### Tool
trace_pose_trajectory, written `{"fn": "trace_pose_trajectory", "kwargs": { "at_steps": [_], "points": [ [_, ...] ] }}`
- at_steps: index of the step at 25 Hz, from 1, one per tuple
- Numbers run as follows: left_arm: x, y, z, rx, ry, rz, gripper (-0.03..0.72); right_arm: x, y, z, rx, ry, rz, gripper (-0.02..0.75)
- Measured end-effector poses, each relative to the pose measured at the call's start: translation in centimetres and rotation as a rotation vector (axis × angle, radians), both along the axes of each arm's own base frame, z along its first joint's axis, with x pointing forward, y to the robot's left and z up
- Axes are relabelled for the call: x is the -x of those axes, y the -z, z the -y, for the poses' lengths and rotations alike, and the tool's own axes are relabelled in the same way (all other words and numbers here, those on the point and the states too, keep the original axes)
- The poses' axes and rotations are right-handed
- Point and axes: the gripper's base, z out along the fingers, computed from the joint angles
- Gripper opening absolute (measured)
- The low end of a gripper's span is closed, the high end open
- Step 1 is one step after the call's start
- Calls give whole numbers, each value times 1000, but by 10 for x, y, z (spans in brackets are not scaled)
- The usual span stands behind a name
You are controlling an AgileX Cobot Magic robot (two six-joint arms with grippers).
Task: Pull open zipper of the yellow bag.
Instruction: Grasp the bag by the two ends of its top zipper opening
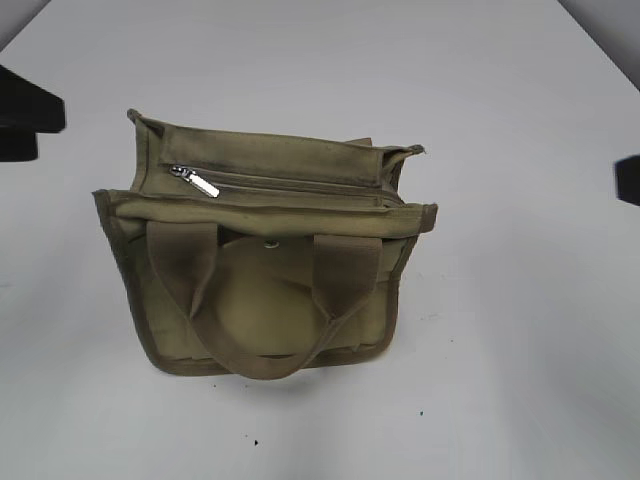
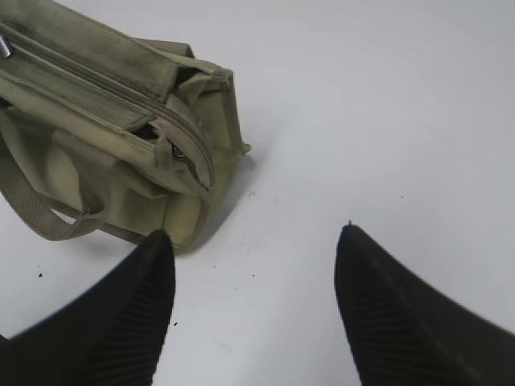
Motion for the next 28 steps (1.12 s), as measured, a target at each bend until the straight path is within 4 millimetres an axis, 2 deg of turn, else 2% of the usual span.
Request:
{"fn": "trace_pose_trajectory", "kwargs": {
  "at_steps": [2,6,12,17,19,22,23,28],
  "points": [
    [-22,11,10,-7,43,-55,362,-25,-4,-15,52,-67,-28,490],
    [-58,31,33,-33,102,-99,362,-62,-2,-46,125,-186,-54,489],
    [-91,49,63,-52,164,-128,362,-106,10,-86,177,-269,-31,489],
    [-100,59,77,-64,161,-110,338,-123,14,-129,228,-401,-5,489],
    [-100,58,80,-58,162,-106,244,-129,11,-147,232,-441,15,489],
    [-98,56,81,-51,166,-106,52,-137,13,-171,234,-485,24,489],
    [-97,54,81,-49,171,-107,25,-139,12,-178,233,-497,28,489],
    [-86,39,79,-34,198,-84,4,-146,25,-206,244,-545,12,489]
  ]
}}
